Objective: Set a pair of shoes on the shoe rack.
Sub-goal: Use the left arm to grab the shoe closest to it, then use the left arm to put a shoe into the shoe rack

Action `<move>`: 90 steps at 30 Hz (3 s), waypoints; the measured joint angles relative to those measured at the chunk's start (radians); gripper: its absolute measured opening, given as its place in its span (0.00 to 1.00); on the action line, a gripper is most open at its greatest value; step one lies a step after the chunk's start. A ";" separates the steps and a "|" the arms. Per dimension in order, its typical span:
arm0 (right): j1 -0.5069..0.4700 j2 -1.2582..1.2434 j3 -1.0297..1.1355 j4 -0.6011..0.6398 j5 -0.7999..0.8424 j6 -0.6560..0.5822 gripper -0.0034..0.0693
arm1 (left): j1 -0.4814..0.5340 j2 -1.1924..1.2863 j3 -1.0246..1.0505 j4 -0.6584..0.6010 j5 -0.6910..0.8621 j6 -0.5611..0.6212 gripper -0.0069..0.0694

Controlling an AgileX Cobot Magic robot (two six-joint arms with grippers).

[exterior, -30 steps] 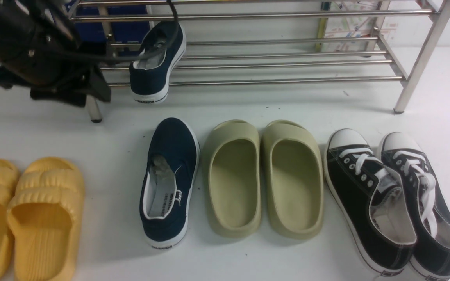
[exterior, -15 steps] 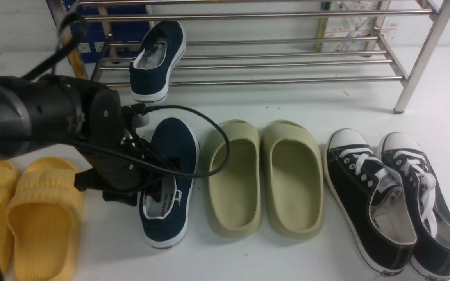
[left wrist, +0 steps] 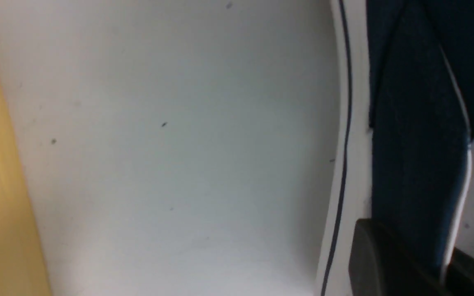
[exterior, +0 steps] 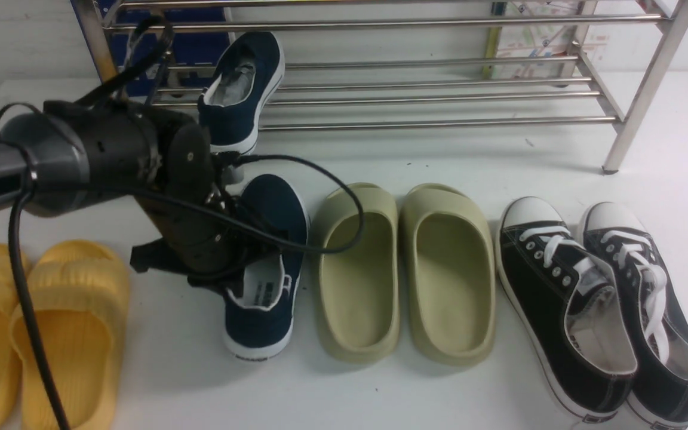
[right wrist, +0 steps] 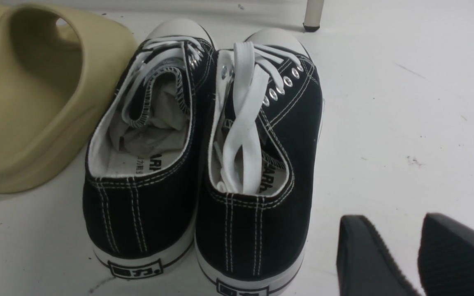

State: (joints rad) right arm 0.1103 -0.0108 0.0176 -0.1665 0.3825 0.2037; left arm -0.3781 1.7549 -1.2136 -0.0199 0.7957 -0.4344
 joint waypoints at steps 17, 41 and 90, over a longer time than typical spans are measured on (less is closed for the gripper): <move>0.000 0.000 0.000 0.000 0.000 0.000 0.38 | -0.056 -0.007 -0.308 -0.040 0.053 0.005 0.08; 0.000 0.000 0.000 0.000 0.000 0.000 0.38 | -0.020 0.247 -0.489 -0.548 -0.097 0.392 0.08; 0.000 0.000 0.000 -0.001 0.000 0.000 0.38 | 0.123 0.244 -0.519 -0.414 -0.180 0.322 0.09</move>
State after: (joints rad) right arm 0.1103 -0.0108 0.0176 -0.1674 0.3825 0.2037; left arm -0.2553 1.9986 -1.7323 -0.4337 0.6152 -0.1127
